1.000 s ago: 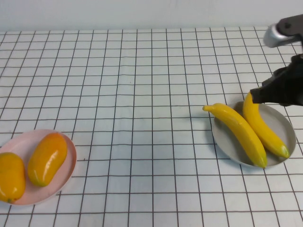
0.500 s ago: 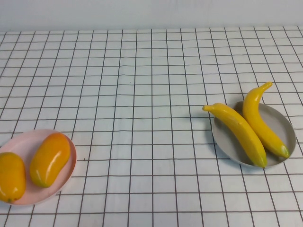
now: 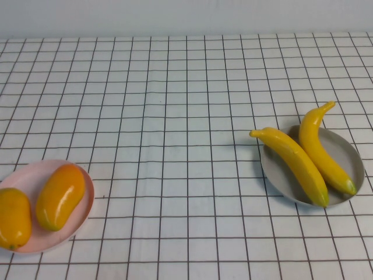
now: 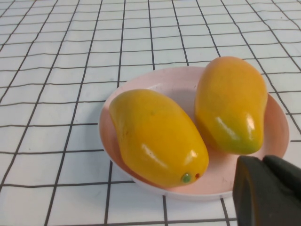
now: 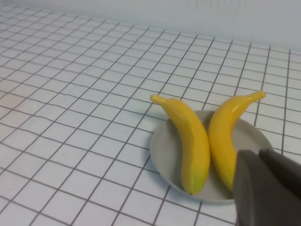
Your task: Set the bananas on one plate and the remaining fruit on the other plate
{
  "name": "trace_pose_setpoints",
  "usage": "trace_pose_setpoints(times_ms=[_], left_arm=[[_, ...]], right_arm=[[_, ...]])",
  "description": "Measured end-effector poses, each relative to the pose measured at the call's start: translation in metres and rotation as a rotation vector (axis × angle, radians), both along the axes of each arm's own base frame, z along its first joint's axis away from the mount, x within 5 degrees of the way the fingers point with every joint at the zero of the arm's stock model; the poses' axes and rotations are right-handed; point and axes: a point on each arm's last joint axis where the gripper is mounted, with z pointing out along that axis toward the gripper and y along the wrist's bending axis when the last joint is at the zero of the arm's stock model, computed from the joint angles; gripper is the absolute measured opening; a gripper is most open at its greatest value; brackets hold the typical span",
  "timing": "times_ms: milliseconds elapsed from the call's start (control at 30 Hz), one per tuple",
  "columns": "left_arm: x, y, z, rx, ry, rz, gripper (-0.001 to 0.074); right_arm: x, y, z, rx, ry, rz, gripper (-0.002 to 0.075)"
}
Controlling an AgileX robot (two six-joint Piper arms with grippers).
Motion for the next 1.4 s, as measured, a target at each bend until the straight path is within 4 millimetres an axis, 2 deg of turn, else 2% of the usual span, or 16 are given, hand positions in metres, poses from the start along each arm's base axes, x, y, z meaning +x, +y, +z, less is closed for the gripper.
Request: trace_pose_setpoints(times_ms=[133, 333, 633, 900, 1167, 1400], left_arm=[[0.0, 0.0, 0.0, 0.0, 0.0, 0.0, -0.0004], [0.0, 0.0, 0.0, 0.0, 0.0, 0.0, -0.0004], [0.0, 0.0, 0.0, 0.0, 0.0, 0.0, -0.0004], [0.0, 0.0, 0.0, 0.0, 0.0, 0.0, -0.0004], [0.0, 0.0, 0.0, 0.0, 0.0, 0.0, -0.0004], [0.0, 0.0, 0.0, 0.0, 0.0, 0.0, -0.0004]], right_arm=[[-0.002, -0.004, -0.022, 0.035, -0.042, -0.031, -0.0014], [0.0, -0.004, -0.051, 0.091, -0.006, -0.051, -0.0014], [0.003, 0.0, -0.071, 0.194, -0.007, -0.123, -0.0015], [0.011, -0.003, -0.08, 0.111, -0.264, -0.247, -0.0015], [0.011, -0.005, -0.097, 0.039, -0.109, -0.285, -0.0015], [0.01, -0.006, -0.106, 0.041, -0.009, -0.32, -0.0015]])
